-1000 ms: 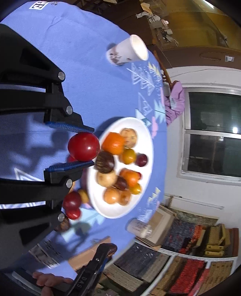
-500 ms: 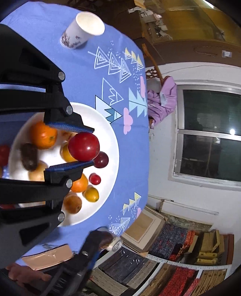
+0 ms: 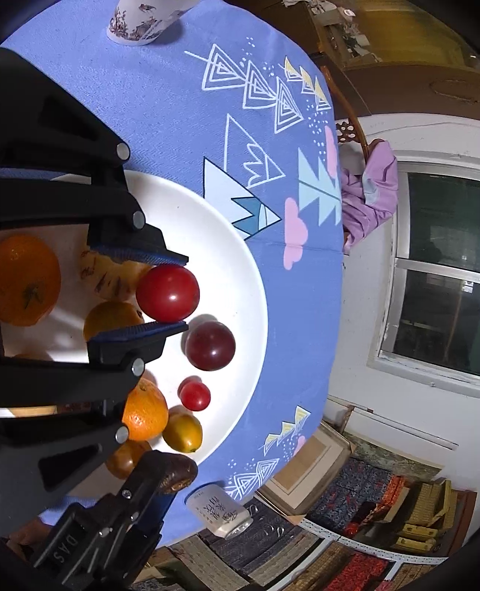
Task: Organize fruits
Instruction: 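Carry the tomato and mangosteen over the white plate and open both tools, then move both open tools back toward the remaining fruits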
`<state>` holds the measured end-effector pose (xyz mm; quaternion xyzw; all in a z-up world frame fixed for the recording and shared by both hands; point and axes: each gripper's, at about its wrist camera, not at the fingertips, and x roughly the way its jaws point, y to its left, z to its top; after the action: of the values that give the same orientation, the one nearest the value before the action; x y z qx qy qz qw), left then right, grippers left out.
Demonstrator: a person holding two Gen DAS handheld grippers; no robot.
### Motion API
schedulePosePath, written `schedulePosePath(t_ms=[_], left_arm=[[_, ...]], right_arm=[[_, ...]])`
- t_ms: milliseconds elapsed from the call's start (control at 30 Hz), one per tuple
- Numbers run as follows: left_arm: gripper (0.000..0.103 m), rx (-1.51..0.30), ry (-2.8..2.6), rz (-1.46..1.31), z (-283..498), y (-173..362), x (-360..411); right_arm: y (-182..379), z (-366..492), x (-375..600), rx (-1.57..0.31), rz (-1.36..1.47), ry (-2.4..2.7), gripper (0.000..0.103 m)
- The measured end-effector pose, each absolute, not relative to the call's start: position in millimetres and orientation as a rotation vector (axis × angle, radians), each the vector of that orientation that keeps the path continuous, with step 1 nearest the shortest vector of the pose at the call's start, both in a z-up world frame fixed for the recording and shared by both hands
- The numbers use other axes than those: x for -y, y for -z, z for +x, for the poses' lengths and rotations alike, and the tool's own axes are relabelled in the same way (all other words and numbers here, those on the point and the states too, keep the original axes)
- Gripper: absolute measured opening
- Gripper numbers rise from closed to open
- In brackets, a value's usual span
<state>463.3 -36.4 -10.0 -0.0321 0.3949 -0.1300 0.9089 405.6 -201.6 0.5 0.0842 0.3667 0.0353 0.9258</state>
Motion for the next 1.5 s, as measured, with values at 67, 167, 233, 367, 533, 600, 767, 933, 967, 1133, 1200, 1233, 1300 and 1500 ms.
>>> schedulePosePath(t_ms=[67, 167, 233, 367, 533, 600, 767, 933, 967, 1133, 1200, 1233, 1300, 1500], left_arm=[[0.03, -0.811, 0.265, -0.054, 461.9, 10.8, 37.4], [0.056, -0.8, 0.259, -0.055, 459.6, 10.6, 37.1], [0.072, -0.785, 0.236, -0.071, 457.5, 9.0, 33.9], [0.073, -0.786, 0.243, -0.096, 456.7, 4.9, 27.7], [0.08, -0.759, 0.232, -0.128, 450.1, -7.9, 18.2], [0.085, -0.732, 0.215, -0.143, 444.4, -16.7, 13.2], [0.089, -0.666, 0.196, -0.133, 415.8, -37.2, 4.3], [0.091, -0.604, 0.136, 0.004, 370.0, -39.0, 7.2], [0.091, -0.605, 0.121, 0.02, 363.8, -38.2, 7.7], [0.091, -0.637, 0.121, 0.065, 308.7, -13.2, 7.0], [0.091, -0.646, 0.108, 0.102, 286.4, -3.2, 7.5], [0.091, -0.647, 0.108, 0.109, 277.2, -0.4, 8.2], [0.092, -0.643, 0.118, 0.131, 259.5, 2.2, 11.8], [0.096, -0.606, 0.138, 0.174, 227.8, 7.5, 23.2]], right_arm=[[2.1, 407.3, 198.8, -0.751, 0.153, -0.067, 0.047], [4.3, 408.3, 201.1, -0.75, 0.166, -0.08, 0.048], [2.9, 408.9, 207.0, -0.759, 0.202, -0.091, 0.053], [-5.4, 405.7, 220.7, -0.741, 0.28, -0.107, 0.054], [-27.0, 394.2, 227.7, -0.69, 0.327, -0.123, 0.056], [-35.6, 388.5, 227.1, -0.669, 0.342, -0.136, 0.06], [-63.9, 366.0, 216.7, -0.616, 0.355, -0.19, 0.067], [-81.1, 331.6, 198.8, -0.598, 0.311, -0.225, 0.069], [-81.1, 323.2, 197.0, -0.598, 0.3, -0.23, 0.069], [-55.3, 279.3, 200.2, -0.611, 0.284, -0.192, 0.073], [-40.6, 266.8, 203.4, -0.622, 0.279, -0.159, 0.073], [-32.6, 260.4, 204.7, -0.637, 0.274, -0.149, 0.073], [-17.7, 247.5, 206.5, -0.659, 0.255, -0.125, 0.073], [-6.1, 220.7, 212.0, -0.658, 0.236, -0.095, 0.073]])
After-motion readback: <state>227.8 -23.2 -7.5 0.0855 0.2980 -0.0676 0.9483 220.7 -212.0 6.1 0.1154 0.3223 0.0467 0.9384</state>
